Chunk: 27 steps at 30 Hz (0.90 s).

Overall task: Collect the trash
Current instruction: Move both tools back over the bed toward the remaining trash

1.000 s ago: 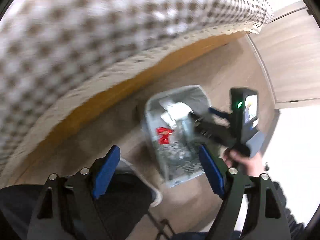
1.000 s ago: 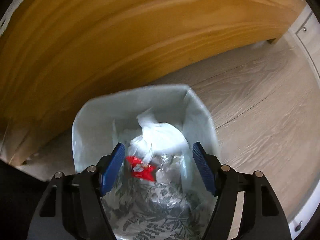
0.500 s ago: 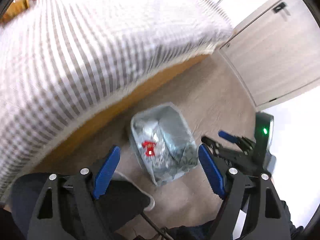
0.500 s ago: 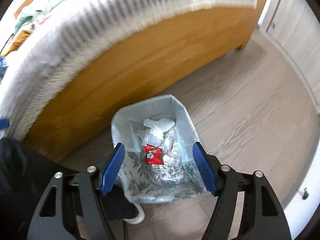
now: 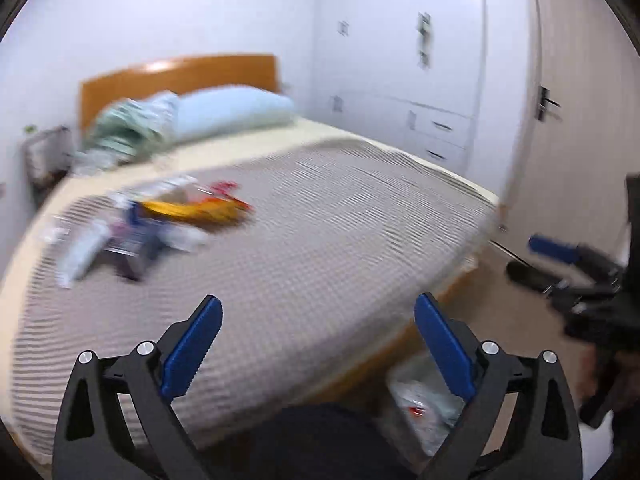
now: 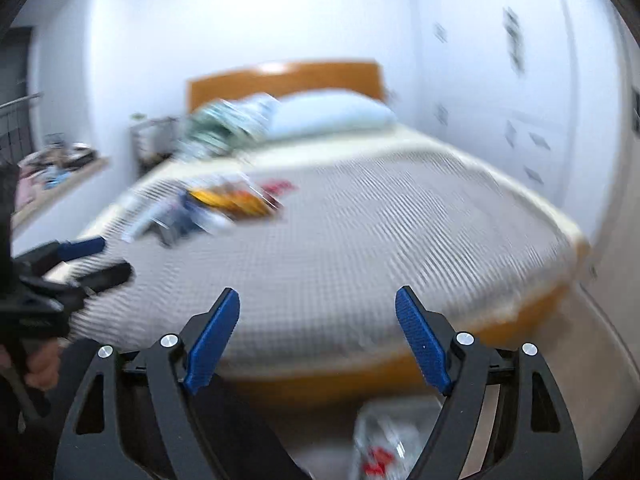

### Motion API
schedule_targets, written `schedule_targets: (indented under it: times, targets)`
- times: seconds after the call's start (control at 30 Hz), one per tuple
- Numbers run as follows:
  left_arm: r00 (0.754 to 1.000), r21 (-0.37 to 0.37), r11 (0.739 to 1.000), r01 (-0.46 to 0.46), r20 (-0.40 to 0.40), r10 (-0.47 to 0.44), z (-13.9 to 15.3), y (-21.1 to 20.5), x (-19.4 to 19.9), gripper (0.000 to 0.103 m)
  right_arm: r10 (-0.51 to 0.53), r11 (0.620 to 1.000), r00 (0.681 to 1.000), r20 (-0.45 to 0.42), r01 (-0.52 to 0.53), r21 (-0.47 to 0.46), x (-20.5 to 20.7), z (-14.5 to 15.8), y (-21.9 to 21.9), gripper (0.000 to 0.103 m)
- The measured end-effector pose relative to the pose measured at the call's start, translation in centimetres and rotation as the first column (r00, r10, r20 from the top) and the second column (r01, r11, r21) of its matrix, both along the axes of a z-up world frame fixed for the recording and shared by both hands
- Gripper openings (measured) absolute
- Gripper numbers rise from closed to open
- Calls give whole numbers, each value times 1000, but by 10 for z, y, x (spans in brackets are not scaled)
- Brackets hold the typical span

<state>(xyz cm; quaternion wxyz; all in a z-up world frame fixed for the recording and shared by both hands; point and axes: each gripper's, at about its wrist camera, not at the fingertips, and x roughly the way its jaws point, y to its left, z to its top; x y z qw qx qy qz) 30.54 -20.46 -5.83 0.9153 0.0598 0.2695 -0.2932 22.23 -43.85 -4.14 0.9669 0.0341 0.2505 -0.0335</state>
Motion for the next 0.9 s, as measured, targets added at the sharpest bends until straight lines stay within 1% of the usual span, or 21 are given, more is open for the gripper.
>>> schedule_targets:
  times: [0.03, 0.1, 0.2, 0.23, 0.27, 0.33, 0.4, 0.47, 0.53, 0.6, 0.63, 0.67, 0.7, 0.73, 0.8, 0.83, 0.87, 0.9]
  targets:
    - [1000, -2, 1000, -24, 10, 24, 5, 14, 3, 96, 31, 999, 999, 13, -31, -9, 9, 7, 14, 77]
    - [994, -11, 995, -102, 32, 102, 14, 48, 11, 96, 70, 998, 998, 10, -70, -11, 31, 10, 35, 77]
    - [978, -30, 980, -199, 54, 200, 24, 96, 30, 96, 107, 994, 994, -29, -107, 3, 69, 6, 61, 77]
    - [973, -32, 974, -222, 53, 224, 25, 108, 35, 96, 112, 994, 993, -42, -112, -2, 80, 3, 69, 77]
    - [963, -27, 964, -264, 45, 265, 25, 126, 45, 96, 124, 992, 991, -58, -125, -8, 92, 1, 78, 77]
    - [943, -9, 943, -332, 23, 332, 16, 154, 61, 96, 138, 990, 987, -76, -141, -23, 109, 1, 93, 77]
    - [917, 11, 917, -398, -8, 398, 10, 186, 84, 96, 161, 986, 981, -107, -165, -33, 131, -7, 108, 77]
    - [900, 22, 900, -435, -14, 435, 0, 210, 110, 96, 177, 983, 977, -122, -183, -36, 145, -6, 123, 77]
    - [897, 25, 896, -442, -13, 443, -9, 228, 135, 96, 196, 978, 970, -143, -203, -39, 164, -9, 135, 77]
    - [891, 40, 891, -452, -30, 454, -23, 239, 165, 96, 213, 975, 965, -151, -219, -28, 182, -11, 143, 77]
    - [882, 63, 883, -466, -42, 469, -33, 245, 188, 96, 218, 974, 964, -153, -224, -24, 189, -12, 146, 77]
    - [883, 81, 883, -463, -47, 467, -41, 248, 202, 96, 221, 974, 963, -156, -227, -24, 196, -13, 148, 77]
    - [886, 116, 884, -454, -46, 461, -52, 249, 223, 96, 220, 974, 962, -161, -227, -25, 204, -16, 149, 77]
    - [892, 166, 884, -438, -42, 450, -64, 246, 242, 96, 220, 973, 961, -168, -228, -29, 210, -18, 150, 77]
    - [916, 262, 887, -381, -25, 401, -81, 234, 275, 96, 215, 973, 958, -188, -227, -44, 223, -25, 151, 77]
    - [929, 318, 881, -351, 0, 370, -91, 226, 292, 95, 209, 973, 957, -201, -224, -50, 232, -31, 152, 77]
    - [936, 357, 871, -337, 24, 352, -99, 220, 303, 93, 207, 973, 953, -223, -223, -51, 242, -39, 153, 77]
    - [938, 412, 847, -334, 57, 342, -108, 213, 320, 89, 204, 974, 949, -242, -222, -50, 251, -46, 153, 77]
